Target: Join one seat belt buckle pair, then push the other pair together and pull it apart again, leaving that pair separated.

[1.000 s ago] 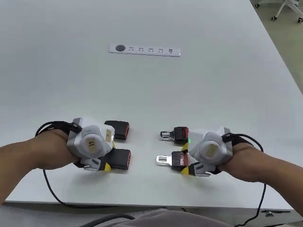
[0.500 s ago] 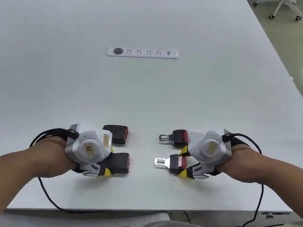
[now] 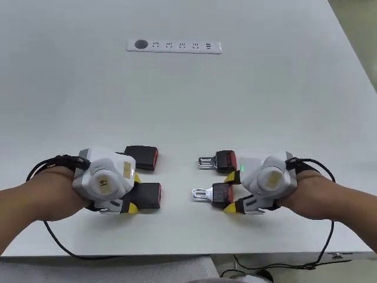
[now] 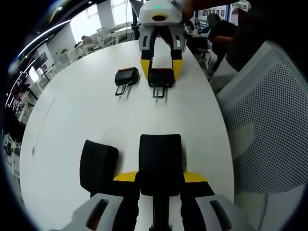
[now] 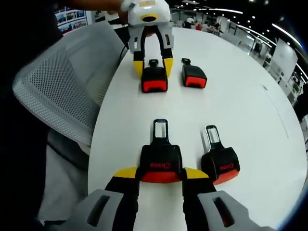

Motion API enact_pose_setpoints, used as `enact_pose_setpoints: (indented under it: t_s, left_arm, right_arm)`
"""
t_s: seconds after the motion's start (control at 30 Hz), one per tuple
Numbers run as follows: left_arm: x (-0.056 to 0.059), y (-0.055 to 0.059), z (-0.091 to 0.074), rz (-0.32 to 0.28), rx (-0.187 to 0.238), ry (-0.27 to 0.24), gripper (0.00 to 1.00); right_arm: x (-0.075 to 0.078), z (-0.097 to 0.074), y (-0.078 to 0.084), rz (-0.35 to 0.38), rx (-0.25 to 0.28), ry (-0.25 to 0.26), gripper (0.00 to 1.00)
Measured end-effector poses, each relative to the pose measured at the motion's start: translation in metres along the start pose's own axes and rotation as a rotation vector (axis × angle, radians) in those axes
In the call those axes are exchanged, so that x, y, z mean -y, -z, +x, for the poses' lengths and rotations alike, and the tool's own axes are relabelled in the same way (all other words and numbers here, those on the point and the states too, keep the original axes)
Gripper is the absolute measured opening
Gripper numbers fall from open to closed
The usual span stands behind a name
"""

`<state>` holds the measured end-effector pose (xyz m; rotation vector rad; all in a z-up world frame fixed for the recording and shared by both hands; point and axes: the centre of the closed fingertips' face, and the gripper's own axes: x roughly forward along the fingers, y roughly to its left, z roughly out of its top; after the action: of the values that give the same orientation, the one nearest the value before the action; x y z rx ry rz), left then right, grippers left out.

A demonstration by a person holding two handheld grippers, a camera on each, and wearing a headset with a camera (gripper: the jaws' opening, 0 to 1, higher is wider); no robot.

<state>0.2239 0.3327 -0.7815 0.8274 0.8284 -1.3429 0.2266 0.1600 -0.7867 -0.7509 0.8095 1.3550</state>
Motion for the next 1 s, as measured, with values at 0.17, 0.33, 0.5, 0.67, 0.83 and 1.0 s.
enact_pose_setpoints:
  t_s: [0.17, 0.33, 0.5, 0.67, 0.83, 1.0]
  left_arm:
    - [0.0001, 0.0, -0.0003, -0.019, 0.025, -0.013, 0.34]
    - [-0.0009, 0.0008, 0.0002, -0.019, 0.019, -0.016, 0.34]
    - [-0.0014, 0.0011, 0.0005, -0.023, 0.009, -0.017, 0.34]
    - [-0.0015, 0.0004, 0.0007, -0.015, -0.008, -0.009, 0.34]
    - [-0.0005, -0.001, -0.0002, -0.006, -0.014, -0.011, 0.34]
    - [0.0001, -0.0018, -0.0006, 0.001, -0.015, -0.011, 0.34]
  right_arm:
    - [0.0, 0.0004, -0.0003, 0.001, 0.005, 0.002, 0.32]
    - [-0.0008, 0.0003, -0.0017, 0.0, 0.006, 0.003, 0.32]
    - [-0.0011, 0.0004, -0.003, 0.011, -0.001, 0.009, 0.32]
    - [-0.0009, -0.0003, -0.0029, 0.008, -0.003, 0.008, 0.32]
    - [-0.0012, -0.0018, -0.0032, 0.027, -0.01, 0.022, 0.33]
    - [0.0, -0.0012, -0.0016, 0.034, -0.016, 0.03, 0.33]
